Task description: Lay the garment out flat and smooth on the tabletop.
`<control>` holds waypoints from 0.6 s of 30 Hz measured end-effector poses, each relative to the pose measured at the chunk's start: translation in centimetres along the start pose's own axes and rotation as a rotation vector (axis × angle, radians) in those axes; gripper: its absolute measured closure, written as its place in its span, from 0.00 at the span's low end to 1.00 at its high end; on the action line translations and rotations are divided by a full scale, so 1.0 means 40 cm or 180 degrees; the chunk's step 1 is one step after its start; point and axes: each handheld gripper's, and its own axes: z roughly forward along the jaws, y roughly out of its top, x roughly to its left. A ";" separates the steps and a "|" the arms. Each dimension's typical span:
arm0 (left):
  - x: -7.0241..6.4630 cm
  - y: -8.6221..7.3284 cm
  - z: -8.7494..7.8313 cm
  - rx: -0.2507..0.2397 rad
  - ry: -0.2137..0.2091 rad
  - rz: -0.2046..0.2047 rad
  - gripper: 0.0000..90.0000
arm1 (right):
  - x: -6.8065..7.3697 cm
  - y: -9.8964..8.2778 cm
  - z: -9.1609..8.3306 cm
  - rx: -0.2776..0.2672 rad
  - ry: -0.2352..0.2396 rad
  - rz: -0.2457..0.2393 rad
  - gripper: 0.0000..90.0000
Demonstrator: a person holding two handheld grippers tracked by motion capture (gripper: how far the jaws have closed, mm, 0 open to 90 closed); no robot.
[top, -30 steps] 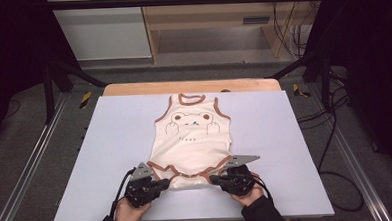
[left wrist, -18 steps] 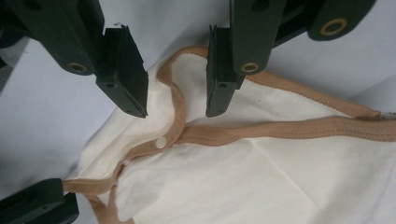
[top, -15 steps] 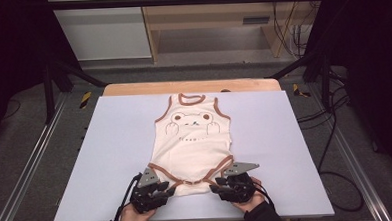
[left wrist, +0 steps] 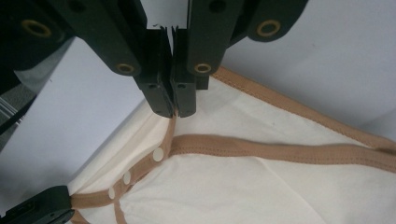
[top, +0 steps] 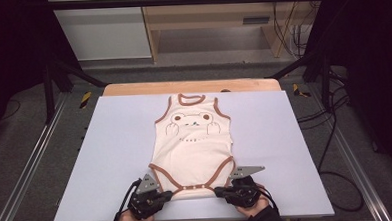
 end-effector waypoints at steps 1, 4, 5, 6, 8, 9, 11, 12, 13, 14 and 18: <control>-0.005 -0.004 0.001 0.0023 -0.0008 0.0013 0.96 | 0.002 -0.003 -0.001 0.0012 0.0014 0.0010 0.96; -0.011 -0.007 0.003 0.0052 -0.0020 0.0041 0.96 | 0.010 -0.017 -0.004 0.0067 0.0028 0.0002 0.96; -0.012 -0.006 0.003 0.0066 -0.0016 0.0062 0.96 | 0.011 -0.019 -0.005 0.0085 0.0030 -0.0003 0.96; -0.012 -0.006 0.003 0.0068 -0.0019 0.0071 0.96 | 0.014 -0.023 -0.008 0.0093 0.0037 0.0004 0.96; -0.013 -0.006 0.002 0.0074 -0.0035 0.0099 0.96 | 0.016 -0.026 -0.009 0.0102 0.0049 -0.0009 0.95; -0.014 -0.005 0.001 0.0079 -0.0025 0.0121 0.96 | 0.018 -0.027 -0.010 0.0106 0.0048 -0.0004 0.95; -0.013 -0.004 -0.003 0.0065 -0.0010 0.0129 0.96 | 0.021 -0.030 -0.011 0.0100 0.0062 0.0001 0.96; -0.010 -0.004 -0.005 0.0059 -0.0015 0.0131 0.96 | 0.023 -0.031 -0.011 0.0089 0.0065 0.0001 0.96; -0.007 -0.005 -0.007 0.0050 -0.0045 0.0118 0.96 | 0.024 -0.032 -0.012 0.0074 0.0078 -0.0006 0.95; -0.006 -0.006 -0.008 0.0037 -0.0059 0.0113 0.96 | 0.025 -0.032 -0.013 0.0066 0.0081 -0.0009 0.93; 0.006 0.005 -0.027 -0.0159 0.0052 0.0054 0.74 | 0.021 -0.028 -0.026 -0.0162 -0.0047 -0.0106 0.68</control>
